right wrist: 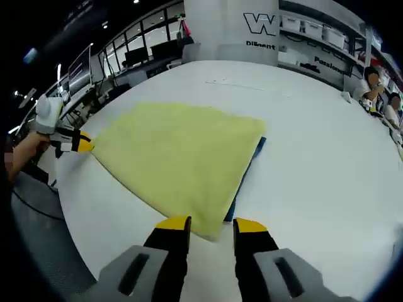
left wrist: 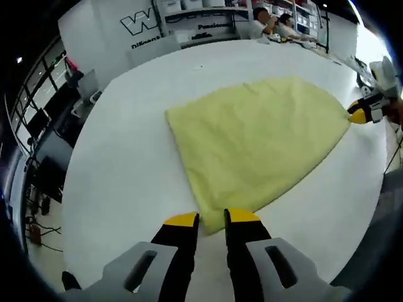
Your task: Fold the garment on the visible template until the final outline fits inside the template.
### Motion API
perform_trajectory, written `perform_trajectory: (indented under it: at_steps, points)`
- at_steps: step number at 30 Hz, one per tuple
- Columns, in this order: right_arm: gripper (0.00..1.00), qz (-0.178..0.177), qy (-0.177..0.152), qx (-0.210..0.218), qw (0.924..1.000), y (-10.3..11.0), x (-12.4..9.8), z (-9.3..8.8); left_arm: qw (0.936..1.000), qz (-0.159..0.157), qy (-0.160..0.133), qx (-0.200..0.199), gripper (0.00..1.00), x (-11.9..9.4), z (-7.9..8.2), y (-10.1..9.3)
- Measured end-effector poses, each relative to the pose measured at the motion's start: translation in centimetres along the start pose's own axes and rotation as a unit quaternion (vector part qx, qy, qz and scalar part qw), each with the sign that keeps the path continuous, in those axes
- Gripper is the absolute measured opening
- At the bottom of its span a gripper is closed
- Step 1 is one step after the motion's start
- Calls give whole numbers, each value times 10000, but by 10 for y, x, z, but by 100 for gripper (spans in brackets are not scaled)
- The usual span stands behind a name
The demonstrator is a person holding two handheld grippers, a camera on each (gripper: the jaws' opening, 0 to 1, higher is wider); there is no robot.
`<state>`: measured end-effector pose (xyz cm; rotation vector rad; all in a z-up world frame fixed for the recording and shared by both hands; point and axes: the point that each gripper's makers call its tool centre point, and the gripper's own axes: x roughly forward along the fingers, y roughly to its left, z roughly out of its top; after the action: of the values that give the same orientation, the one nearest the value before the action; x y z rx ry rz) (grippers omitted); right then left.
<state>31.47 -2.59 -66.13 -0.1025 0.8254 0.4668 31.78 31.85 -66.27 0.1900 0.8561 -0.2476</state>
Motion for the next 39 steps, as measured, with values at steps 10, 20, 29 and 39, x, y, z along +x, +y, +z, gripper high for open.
perform_trajectory:
  at_steps: [10, 20, 29, 39]
  points:
    - [60, 41, -341, -16, 9994, 15, -29, 26, 9983, -77, -452, -372, 57, -35, 23, -10]
    - [72, 61, -418, 11, 9991, 31, -58, 31, 9966, -108, -660, -474, 75, -61, 28, -24]
    - [87, 16, -433, 113, 9990, 45, -74, 26, 9949, -203, -791, -592, 92, -89, 24, -31]
    - [95, 61, -441, 178, 9989, 56, -88, 17, 9953, -93, -777, -577, 99, -109, 10, -27]
